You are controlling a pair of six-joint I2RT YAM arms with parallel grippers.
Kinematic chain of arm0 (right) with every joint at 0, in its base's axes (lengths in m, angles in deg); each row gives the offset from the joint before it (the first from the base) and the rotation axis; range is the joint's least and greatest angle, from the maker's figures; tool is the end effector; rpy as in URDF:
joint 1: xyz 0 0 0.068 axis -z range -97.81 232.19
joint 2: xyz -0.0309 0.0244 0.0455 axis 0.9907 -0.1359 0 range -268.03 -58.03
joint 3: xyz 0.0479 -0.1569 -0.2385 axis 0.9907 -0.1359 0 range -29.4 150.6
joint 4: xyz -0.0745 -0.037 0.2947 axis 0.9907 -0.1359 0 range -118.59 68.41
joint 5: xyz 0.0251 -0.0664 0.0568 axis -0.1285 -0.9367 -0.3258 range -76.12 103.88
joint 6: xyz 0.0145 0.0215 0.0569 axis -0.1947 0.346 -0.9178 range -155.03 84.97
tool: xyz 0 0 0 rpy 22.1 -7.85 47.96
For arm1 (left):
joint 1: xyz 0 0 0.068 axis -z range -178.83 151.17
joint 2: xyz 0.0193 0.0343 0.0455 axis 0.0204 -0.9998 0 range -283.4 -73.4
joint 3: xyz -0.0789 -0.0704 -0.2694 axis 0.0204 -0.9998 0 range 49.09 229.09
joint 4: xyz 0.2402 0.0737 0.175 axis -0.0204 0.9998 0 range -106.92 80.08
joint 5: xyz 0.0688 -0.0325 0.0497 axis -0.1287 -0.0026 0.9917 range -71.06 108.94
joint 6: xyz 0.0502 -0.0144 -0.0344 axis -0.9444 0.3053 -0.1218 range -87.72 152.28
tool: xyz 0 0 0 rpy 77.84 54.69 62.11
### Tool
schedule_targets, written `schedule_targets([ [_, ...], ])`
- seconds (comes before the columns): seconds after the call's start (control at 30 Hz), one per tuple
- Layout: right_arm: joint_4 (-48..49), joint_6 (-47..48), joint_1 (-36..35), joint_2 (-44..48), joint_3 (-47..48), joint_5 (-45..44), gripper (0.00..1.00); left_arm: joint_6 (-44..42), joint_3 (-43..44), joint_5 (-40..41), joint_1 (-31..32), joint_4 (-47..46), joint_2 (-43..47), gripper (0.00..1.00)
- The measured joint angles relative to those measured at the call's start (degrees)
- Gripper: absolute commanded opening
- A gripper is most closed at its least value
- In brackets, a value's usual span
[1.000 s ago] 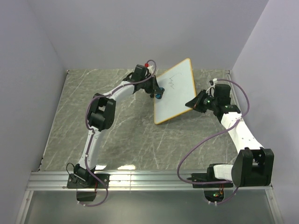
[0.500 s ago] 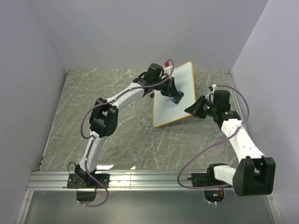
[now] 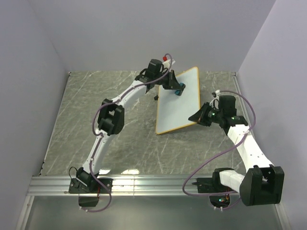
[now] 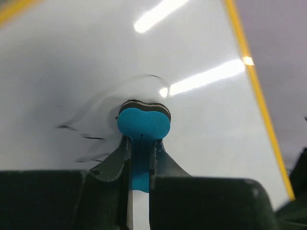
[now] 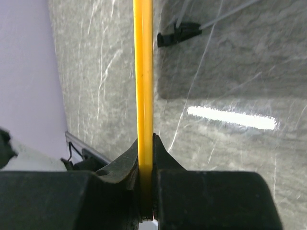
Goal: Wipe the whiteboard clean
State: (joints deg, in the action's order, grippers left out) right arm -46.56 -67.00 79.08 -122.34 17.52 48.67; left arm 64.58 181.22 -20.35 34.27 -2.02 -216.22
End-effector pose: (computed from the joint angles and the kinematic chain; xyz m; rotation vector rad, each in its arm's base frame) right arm 0.2767 0.0423 0.2605 0.2692 2.3416 1.0081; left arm 0.5216 -0.3760 0.2402 0.4983 2.1453 -1.3768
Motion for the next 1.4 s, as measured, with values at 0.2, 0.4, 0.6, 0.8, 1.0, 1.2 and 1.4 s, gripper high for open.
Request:
schedule_targets([
  [0.2,-1.7,0.3,-0.4,-0.1,0.0,1.6,0.00,0.2,1.4,2.5,-4.3,-1.3,-4.4,0.00],
  [0.4,-2.1,0.5,-0.6,-1.1,0.0,3.0,0.00,0.6,2.3,3.3,-5.8,-2.4,-6.5,0.00],
  [0.6,-3.2,1.1,-1.7,-1.7,0.1,3.4,0.00,-0.2,3.5,3.6,-6.1,-1.6,-7.2,0.00],
  [0.8,-5.1,1.7,-2.3,-1.6,0.1,4.0,0.00,-8.3,0.3,4.7,-5.0,0.9,-4.3,0.00],
  [1.0,-7.7,2.1,-2.7,-1.9,0.7,5.0,0.00,-14.5,-11.1,6.4,-2.8,4.2,3.9,0.00],
  [1.2,-7.6,1.7,-2.7,-1.9,0.6,4.9,0.00,-13.0,-23.3,5.4,0.5,2.6,12.8,0.00],
  [1.4,-7.0,1.1,-2.6,-1.3,-0.6,4.6,0.00,-8.2,-24.4,0.0,4.1,0.3,15.3,0.00],
])
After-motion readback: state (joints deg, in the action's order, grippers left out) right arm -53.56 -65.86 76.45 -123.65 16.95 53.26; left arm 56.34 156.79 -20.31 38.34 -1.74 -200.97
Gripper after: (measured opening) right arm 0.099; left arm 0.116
